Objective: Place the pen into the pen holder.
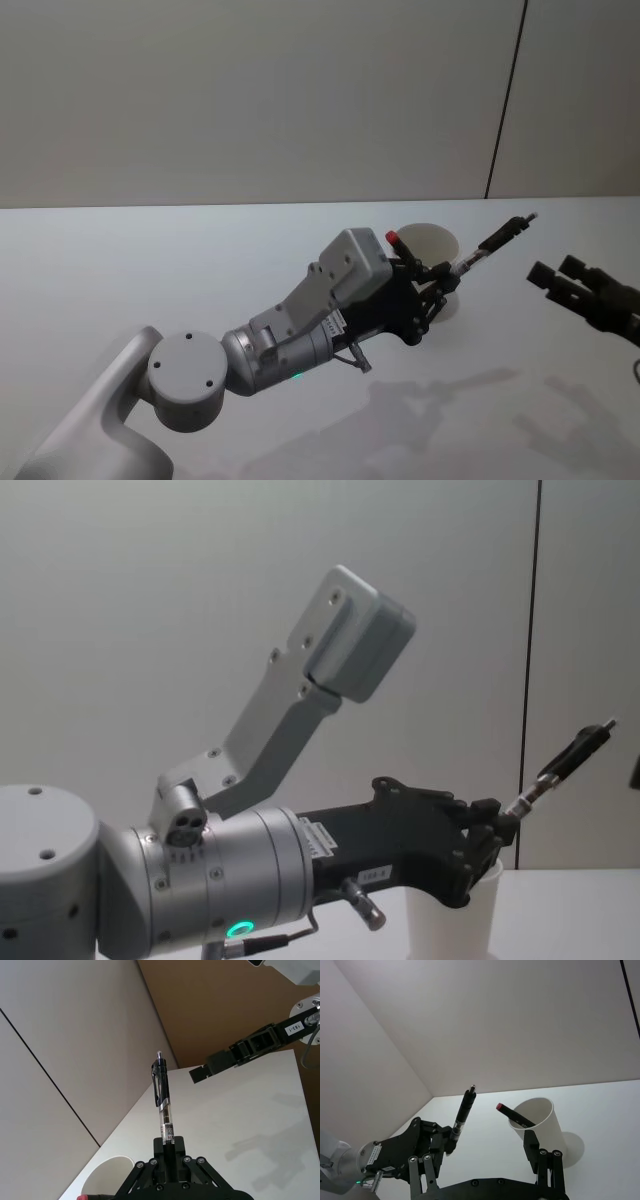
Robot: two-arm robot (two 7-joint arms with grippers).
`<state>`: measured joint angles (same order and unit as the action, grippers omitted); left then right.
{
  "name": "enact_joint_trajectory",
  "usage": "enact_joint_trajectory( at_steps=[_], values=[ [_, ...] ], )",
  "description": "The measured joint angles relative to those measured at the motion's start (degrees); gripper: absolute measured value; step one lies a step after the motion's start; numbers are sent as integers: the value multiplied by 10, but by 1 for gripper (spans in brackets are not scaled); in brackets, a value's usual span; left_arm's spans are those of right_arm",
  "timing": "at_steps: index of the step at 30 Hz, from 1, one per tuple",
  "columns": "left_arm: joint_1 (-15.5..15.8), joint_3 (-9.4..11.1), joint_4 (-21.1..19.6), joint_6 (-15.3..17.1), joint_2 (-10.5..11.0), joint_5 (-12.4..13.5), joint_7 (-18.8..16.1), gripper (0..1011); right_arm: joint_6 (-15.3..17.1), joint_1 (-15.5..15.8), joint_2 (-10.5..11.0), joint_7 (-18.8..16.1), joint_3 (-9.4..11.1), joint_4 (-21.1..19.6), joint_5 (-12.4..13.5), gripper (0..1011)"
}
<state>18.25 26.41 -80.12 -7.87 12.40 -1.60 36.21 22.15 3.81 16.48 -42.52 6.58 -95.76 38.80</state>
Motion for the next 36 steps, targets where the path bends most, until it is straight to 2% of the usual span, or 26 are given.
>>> enact_joint_trajectory(
  at_steps=[15, 28, 36],
  values=[
    [0, 0, 0, 0, 0, 0, 0, 126, 13, 5, -28, 70, -28, -21, 24, 1002],
    [0, 0, 0, 0, 0, 0, 0, 126, 21, -1, -50, 132, -46, -23, 65, 1002],
    [0, 0, 0, 0, 0, 0, 0, 126, 29, -4, -57, 157, -53, -20, 95, 1002]
  ],
)
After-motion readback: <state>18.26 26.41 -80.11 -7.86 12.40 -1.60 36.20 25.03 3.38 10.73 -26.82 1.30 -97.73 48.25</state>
